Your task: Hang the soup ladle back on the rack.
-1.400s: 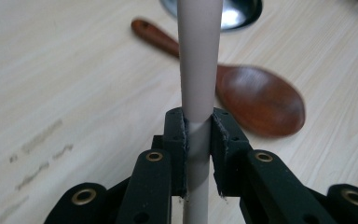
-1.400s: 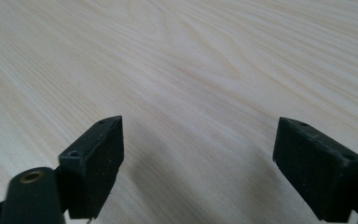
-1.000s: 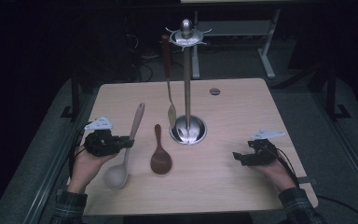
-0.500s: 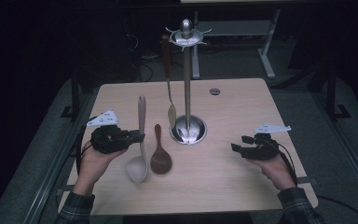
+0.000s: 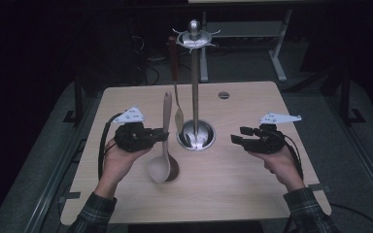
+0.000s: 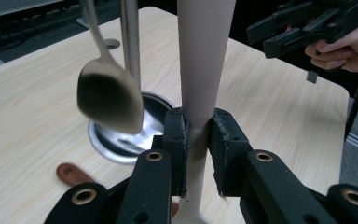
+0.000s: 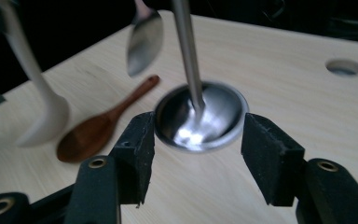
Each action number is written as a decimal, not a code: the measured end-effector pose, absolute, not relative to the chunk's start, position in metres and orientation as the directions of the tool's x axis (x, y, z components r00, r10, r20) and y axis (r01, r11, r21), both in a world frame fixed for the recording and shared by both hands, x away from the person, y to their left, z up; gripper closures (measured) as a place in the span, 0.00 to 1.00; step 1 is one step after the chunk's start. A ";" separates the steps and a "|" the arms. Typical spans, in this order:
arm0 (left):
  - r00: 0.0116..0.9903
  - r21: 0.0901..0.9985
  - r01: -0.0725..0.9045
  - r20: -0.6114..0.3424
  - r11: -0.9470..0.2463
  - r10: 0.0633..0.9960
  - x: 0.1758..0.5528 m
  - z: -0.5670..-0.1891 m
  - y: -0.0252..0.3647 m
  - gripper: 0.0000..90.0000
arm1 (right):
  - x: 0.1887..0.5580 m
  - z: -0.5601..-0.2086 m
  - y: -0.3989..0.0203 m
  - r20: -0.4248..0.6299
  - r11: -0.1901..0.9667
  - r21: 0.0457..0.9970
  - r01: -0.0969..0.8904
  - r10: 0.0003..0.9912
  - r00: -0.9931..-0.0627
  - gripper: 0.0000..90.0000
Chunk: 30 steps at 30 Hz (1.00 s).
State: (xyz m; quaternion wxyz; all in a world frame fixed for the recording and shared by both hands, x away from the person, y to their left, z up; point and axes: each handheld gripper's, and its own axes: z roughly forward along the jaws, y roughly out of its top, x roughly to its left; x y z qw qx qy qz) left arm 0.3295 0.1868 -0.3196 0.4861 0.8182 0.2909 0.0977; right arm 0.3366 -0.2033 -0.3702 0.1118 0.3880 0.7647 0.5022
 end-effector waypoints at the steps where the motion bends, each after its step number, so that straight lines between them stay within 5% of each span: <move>1: 0.811 0.854 0.380 -0.124 -0.355 0.572 0.331 -0.319 0.183 0.86 | 0.337 -0.366 -0.200 0.221 0.190 0.860 0.474 0.697 -0.682 0.51; 14: 0.808 0.851 0.353 -0.067 -0.389 0.586 0.337 -0.322 0.144 0.86 | 0.340 -0.320 -0.152 0.234 0.138 0.919 0.368 0.561 -0.794 0.56; 30: 0.814 0.852 0.363 -0.092 -0.378 0.574 0.331 -0.333 0.131 0.86 | 0.344 -0.322 -0.100 0.228 0.153 0.928 0.340 0.487 -0.843 0.61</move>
